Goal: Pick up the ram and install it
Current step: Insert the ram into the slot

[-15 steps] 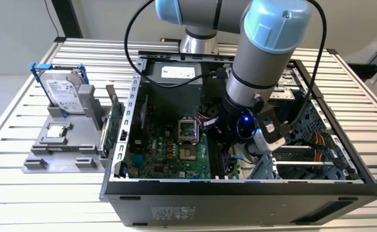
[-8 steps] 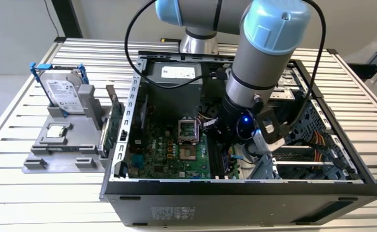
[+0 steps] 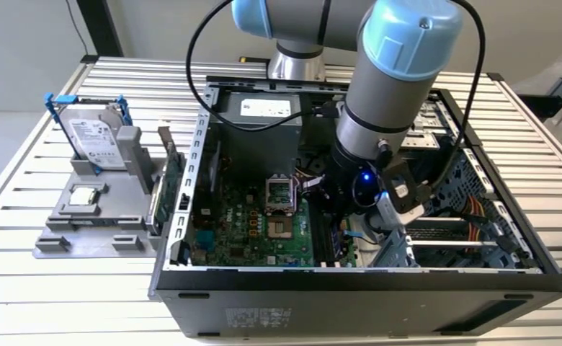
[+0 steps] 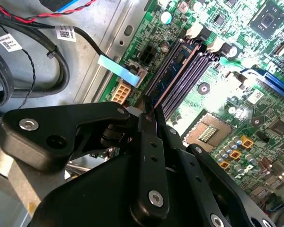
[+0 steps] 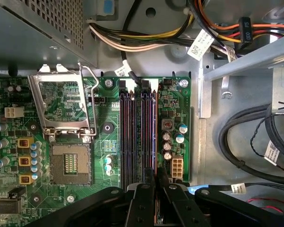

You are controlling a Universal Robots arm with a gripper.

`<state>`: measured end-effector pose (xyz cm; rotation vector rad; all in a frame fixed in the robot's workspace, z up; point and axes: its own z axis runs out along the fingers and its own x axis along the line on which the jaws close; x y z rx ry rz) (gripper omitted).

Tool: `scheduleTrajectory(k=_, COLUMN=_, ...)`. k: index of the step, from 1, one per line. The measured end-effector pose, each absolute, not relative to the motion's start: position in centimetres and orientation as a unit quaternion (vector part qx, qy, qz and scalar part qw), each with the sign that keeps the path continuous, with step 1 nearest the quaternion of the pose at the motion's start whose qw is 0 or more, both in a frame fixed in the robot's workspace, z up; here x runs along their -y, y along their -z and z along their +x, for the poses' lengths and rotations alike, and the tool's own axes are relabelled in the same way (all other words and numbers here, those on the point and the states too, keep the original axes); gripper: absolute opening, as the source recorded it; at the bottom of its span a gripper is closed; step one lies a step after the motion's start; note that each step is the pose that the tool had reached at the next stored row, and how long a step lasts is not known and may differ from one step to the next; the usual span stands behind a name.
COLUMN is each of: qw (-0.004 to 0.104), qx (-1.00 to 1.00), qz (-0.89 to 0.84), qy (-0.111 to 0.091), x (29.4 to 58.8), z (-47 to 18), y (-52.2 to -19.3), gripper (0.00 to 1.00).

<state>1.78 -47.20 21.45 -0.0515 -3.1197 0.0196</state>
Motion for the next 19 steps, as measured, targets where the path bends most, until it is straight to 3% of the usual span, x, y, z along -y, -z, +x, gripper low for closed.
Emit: scheduleTrajectory(k=19, qw=0.011, qx=1.0, qz=-0.016, qy=-0.007, x=47.11, z=1.78, y=-21.46, gripper=0.0)
